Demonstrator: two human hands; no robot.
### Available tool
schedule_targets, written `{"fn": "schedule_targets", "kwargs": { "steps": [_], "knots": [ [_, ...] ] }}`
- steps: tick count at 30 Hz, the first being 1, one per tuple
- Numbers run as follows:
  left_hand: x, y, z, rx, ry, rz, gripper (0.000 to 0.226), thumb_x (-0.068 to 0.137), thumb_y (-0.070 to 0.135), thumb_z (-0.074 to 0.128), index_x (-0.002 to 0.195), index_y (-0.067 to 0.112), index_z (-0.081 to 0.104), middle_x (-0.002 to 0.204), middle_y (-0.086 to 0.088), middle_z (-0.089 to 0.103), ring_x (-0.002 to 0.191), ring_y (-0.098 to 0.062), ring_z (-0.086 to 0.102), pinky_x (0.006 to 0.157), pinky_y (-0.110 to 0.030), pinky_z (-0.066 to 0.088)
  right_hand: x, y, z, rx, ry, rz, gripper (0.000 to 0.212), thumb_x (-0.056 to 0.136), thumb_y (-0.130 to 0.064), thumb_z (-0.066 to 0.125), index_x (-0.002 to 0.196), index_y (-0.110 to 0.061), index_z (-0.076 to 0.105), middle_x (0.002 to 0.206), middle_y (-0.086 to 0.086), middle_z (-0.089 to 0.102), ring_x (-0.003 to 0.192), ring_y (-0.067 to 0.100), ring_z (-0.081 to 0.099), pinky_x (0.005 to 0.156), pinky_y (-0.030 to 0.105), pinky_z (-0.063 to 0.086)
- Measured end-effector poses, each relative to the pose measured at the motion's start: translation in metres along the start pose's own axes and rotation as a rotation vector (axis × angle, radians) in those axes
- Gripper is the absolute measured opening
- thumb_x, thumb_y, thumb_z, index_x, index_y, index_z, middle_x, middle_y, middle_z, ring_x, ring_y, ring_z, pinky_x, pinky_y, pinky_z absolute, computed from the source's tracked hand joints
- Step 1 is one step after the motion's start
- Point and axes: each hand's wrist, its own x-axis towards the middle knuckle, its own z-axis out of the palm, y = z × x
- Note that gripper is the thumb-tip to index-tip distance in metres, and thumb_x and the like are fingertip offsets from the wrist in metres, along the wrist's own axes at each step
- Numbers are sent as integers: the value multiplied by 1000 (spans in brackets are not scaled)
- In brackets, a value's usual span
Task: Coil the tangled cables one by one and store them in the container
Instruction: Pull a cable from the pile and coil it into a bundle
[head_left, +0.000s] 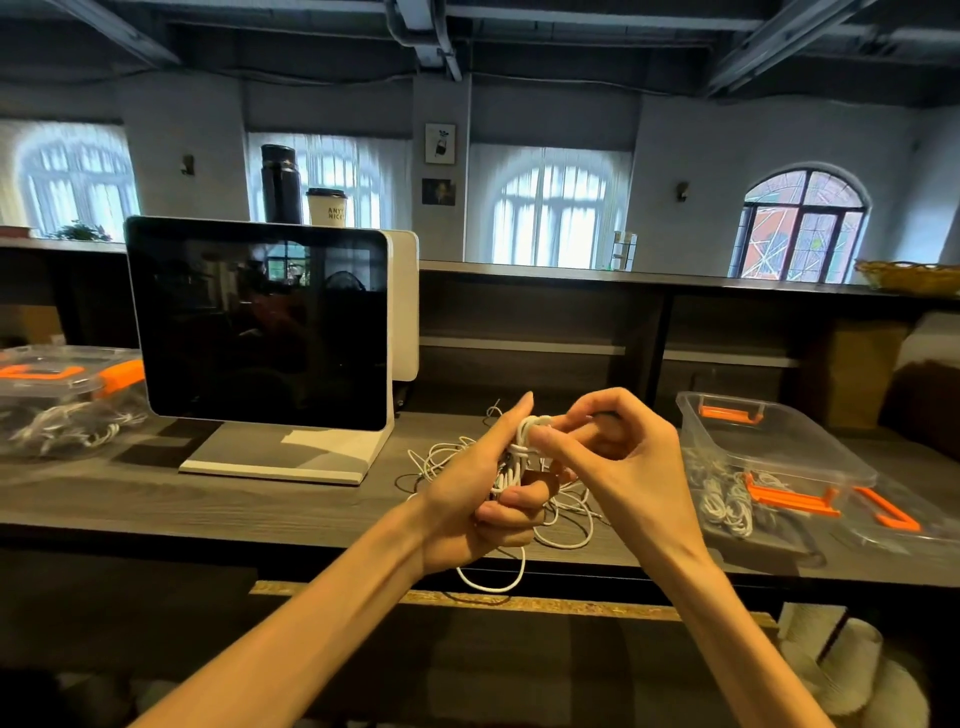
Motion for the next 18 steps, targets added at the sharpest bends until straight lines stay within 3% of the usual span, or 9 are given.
{"fn": "schedule_targets", "kwargs": {
  "steps": [3,5,8,10,13,15,18],
  "knots": [
    [2,-2,0,46,31,-1,62,96,63,47,133,16,64,56,2,32,38,-5,25,47,-18,12,-3,2,1,-128,5,-79,32,78,-39,83,98,-21,67,82,-10,73,77,12,74,65,24,61],
    [4,-2,2,134,70,67,51,98,60,45,107,17,72,55,2,32,39,-4,25,49,-22,11,-3,2,-2,-150,-45,-74,25,83,-41,79,97,-23,71,83,-11,73,80,9,72,66,21,57],
    [3,3,4,336,115,171,54,101,56,41,72,22,70,49,2,34,35,-6,26,43,-26,12,6,-4,-14,83,-49,140,25,93,-41,63,96,-21,78,78,-16,71,75,-5,63,62,11,47],
    [0,6,4,416,86,171,55,103,55,38,80,19,73,49,0,33,36,-8,26,43,-28,13,15,-7,-21,87,-184,250,28,94,-43,59,100,-26,80,86,-18,74,78,-8,62,62,9,46],
    [0,7,3,384,3,126,59,103,57,34,87,13,70,49,1,31,37,-7,25,45,-29,12,19,-7,-23,77,-416,339,28,90,-44,63,96,-24,82,97,-2,75,92,14,66,76,25,48],
    [3,6,4,305,-48,86,61,100,61,33,80,13,65,48,3,30,36,-7,24,43,-26,12,20,-4,-25,131,-416,351,27,91,-38,66,97,-17,82,98,8,73,91,23,61,77,34,45],
    [4,7,4,240,-96,62,60,99,63,34,75,14,60,48,4,32,36,-6,26,39,-20,19,21,-2,-26,209,-408,359,27,88,-33,70,101,-13,81,100,12,74,90,24,62,73,32,44]
  ]
}}
